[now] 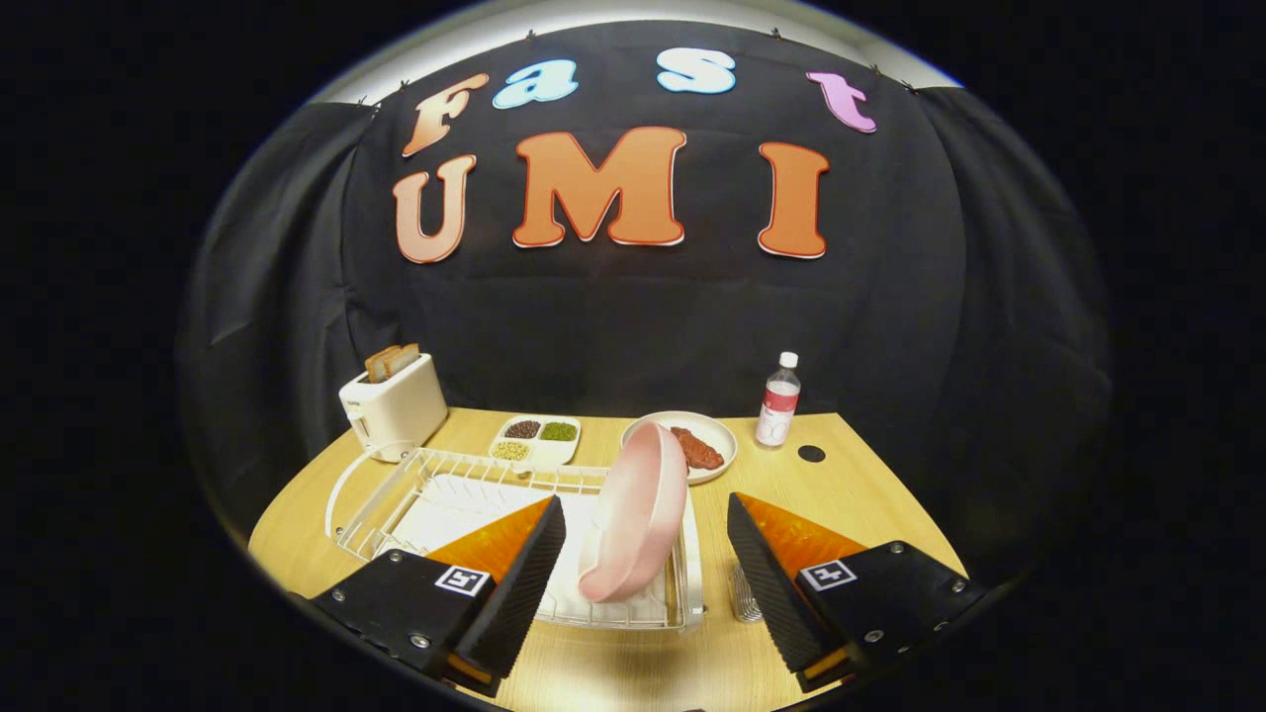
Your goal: Take the plate from the dish rack, then take the spoon from the basket and place it into the plate.
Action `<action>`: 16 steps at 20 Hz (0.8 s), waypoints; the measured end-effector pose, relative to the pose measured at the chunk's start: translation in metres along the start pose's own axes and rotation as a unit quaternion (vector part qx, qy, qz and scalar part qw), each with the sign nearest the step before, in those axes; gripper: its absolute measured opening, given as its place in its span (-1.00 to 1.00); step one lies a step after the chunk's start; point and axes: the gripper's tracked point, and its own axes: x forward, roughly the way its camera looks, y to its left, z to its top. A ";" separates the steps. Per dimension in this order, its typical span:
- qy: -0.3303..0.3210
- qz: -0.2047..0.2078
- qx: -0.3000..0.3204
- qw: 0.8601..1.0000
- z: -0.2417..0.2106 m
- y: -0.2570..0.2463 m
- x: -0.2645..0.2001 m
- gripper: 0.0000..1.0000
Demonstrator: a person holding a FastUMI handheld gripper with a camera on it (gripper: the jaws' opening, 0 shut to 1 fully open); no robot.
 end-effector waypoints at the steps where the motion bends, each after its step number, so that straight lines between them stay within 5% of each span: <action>1: 0.009 0.000 0.003 1.000 -0.004 0.001 0.007 0.96; 7: 0.047 0.010 0.015 0.999 -0.021 0.015 0.037 0.94; 9: 0.062 0.004 0.015 0.998 -0.028 0.014 0.045 0.80; 15: 0.095 -0.020 0.020 0.995 -0.041 0.007 0.061 -0.26; 16: 0.099 -0.028 0.028 0.994 -0.042 0.004 0.062 -0.32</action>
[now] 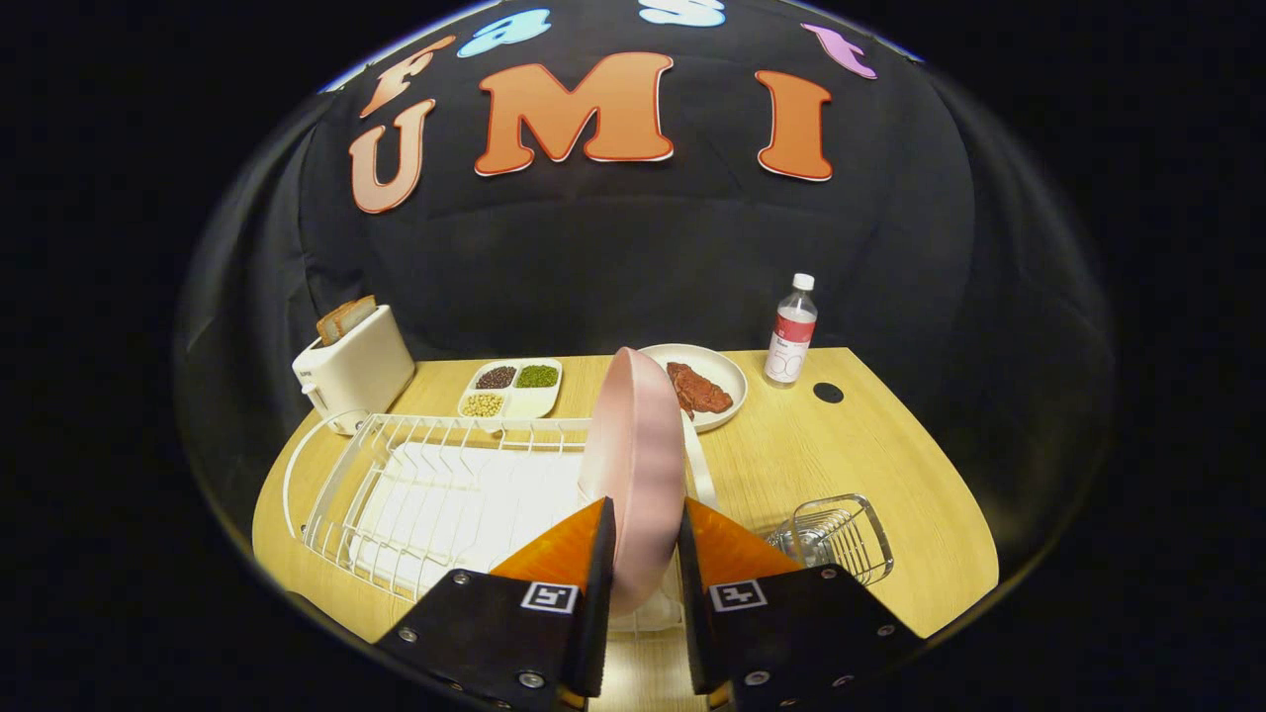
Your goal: Take the plate from the dish rack, then take the spoon from the basket and place it into the plate.
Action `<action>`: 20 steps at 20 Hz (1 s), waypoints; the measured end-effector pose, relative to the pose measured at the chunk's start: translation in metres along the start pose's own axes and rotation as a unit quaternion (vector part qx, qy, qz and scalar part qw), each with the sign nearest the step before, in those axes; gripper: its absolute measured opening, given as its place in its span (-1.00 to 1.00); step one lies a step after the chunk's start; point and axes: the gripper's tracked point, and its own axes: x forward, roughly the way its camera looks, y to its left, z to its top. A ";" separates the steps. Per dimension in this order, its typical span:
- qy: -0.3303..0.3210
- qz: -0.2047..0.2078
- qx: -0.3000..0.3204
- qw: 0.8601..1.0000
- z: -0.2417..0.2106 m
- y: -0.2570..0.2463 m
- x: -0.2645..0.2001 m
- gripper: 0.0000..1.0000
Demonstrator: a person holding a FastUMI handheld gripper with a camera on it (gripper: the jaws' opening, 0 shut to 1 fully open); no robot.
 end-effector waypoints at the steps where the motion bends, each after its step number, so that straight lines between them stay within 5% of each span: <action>1: 0.005 -0.008 0.009 1.000 0.000 -0.003 -0.002 -0.37; 10: -0.053 -0.086 -0.033 0.994 0.044 -0.026 -0.006 -0.81; 20: -0.060 -0.106 -0.059 0.991 0.053 -0.021 -0.007 -0.86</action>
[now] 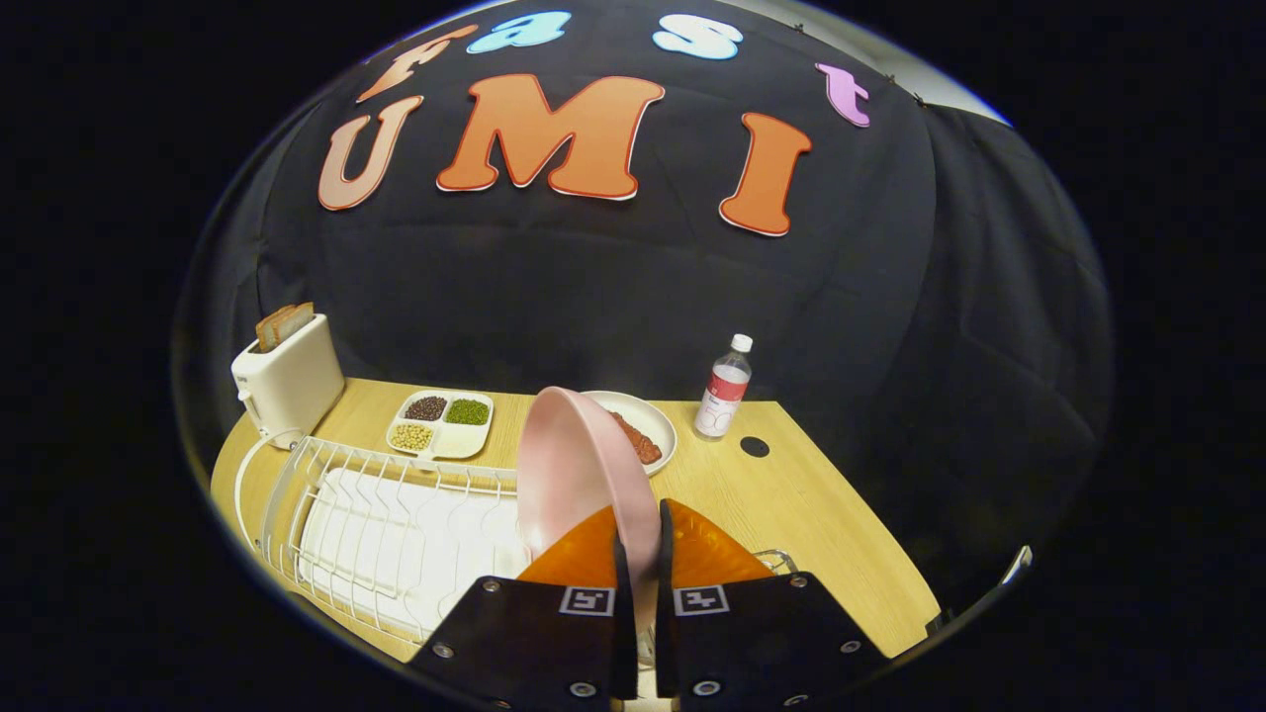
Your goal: Take the plate from the dish rack, then take the spoon from the basket and place it into the plate.
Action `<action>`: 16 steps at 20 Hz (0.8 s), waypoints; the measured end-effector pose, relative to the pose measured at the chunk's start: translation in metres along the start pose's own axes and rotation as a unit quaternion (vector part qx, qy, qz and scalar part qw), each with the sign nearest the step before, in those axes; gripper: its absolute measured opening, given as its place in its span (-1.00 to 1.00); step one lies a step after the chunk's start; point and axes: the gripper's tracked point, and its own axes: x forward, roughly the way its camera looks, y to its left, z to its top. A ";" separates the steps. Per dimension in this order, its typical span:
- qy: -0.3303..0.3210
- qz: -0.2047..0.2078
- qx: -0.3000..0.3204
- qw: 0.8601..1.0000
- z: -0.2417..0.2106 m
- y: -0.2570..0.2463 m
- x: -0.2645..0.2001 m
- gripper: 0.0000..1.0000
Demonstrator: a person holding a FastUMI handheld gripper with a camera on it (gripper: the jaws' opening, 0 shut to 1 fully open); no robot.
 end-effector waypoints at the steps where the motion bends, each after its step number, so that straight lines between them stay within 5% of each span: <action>1: -0.002 0.000 -0.003 1.000 0.002 0.001 -0.001 -0.85; 16: -0.045 -0.014 -0.057 0.997 0.038 -0.003 -0.019 -0.86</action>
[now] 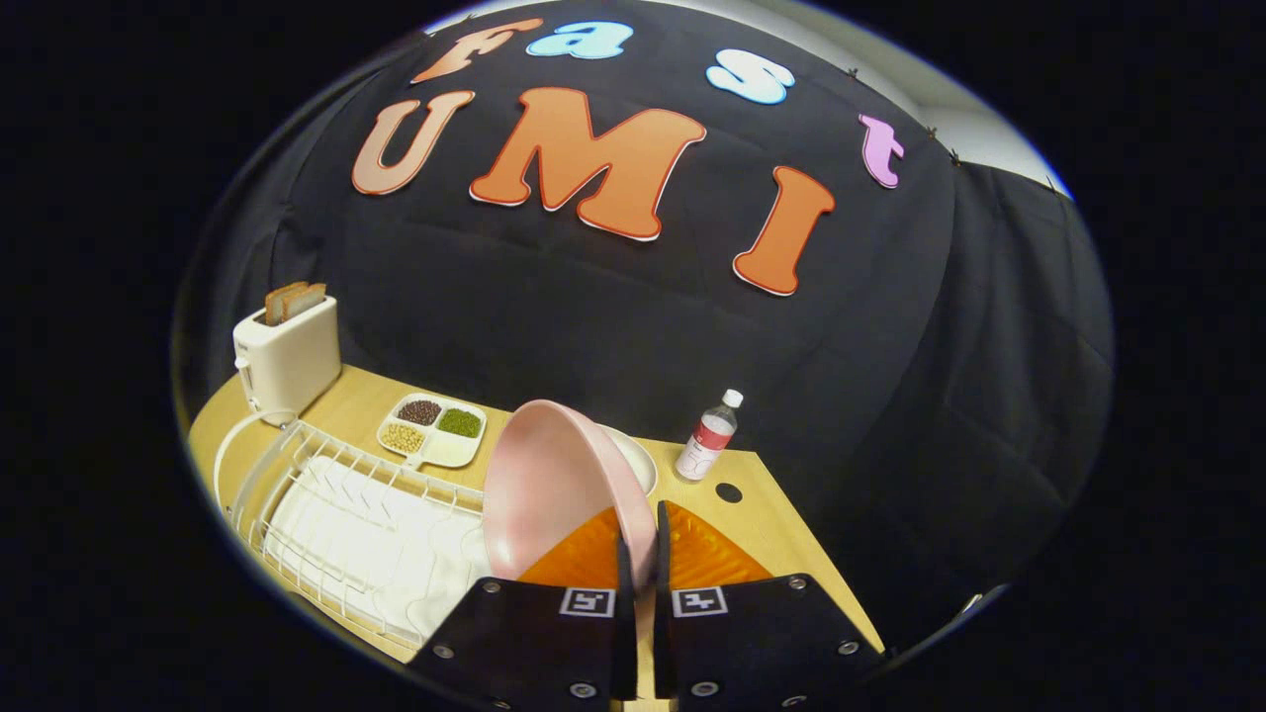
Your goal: Take the plate from the dish rack, then take the spoon from the basket and place it into the plate.
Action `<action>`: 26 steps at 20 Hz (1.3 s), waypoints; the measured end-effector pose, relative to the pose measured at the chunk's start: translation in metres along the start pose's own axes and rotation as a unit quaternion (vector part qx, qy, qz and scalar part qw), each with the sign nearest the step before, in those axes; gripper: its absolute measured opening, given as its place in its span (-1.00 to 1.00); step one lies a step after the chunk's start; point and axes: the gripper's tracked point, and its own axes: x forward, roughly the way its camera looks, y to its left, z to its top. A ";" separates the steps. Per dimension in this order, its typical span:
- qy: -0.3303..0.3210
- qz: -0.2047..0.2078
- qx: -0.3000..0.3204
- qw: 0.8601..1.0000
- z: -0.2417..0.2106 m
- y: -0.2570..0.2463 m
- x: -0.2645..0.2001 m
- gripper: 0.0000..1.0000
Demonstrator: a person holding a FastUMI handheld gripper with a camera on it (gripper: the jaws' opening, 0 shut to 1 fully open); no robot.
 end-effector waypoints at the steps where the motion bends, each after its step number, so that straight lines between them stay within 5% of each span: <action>1: 0.007 0.003 0.012 1.000 -0.001 -0.001 -0.003 -0.87; 12: 0.049 -0.018 0.106 0.993 -0.048 -0.037 -0.081 -0.86; 26: 0.128 -0.015 0.229 0.965 -0.150 -0.017 -0.191 -0.86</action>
